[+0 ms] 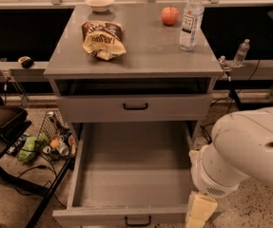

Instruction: Close middle drawer

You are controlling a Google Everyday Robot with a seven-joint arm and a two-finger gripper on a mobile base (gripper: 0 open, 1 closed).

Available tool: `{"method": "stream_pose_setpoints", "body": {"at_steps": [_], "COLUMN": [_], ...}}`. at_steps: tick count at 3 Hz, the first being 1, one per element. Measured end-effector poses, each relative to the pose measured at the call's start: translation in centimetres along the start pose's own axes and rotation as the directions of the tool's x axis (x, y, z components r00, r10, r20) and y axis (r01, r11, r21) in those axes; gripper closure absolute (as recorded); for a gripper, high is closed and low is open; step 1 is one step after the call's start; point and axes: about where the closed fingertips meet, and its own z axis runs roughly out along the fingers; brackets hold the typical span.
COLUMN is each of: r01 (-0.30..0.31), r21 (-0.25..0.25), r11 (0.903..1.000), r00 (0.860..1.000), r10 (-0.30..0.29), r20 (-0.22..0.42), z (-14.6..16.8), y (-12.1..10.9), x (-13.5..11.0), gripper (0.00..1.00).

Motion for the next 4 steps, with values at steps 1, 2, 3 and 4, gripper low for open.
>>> {"method": "stream_pose_setpoints", "body": {"at_steps": [1, 2, 3, 4], "r01": [-0.006, -0.040, -0.077, -0.126], "r21": [-0.058, -0.132, -0.185, -0.233], "r11": [0.9983, 0.9904, 0.9798, 0.9644], "r00": [1.000, 0.998, 0.993, 0.978], "r10": [0.007, 0.045, 0.092, 0.160], "r20": [0.002, 0.034, 0.077, 0.134], "z": [4.8, 11.5, 16.9, 22.0], "y": [0.7, 2.0, 2.9, 5.9], "x": [1.8, 4.4, 6.8, 9.1], "gripper": [0.00, 0.18, 0.41, 0.72]}}
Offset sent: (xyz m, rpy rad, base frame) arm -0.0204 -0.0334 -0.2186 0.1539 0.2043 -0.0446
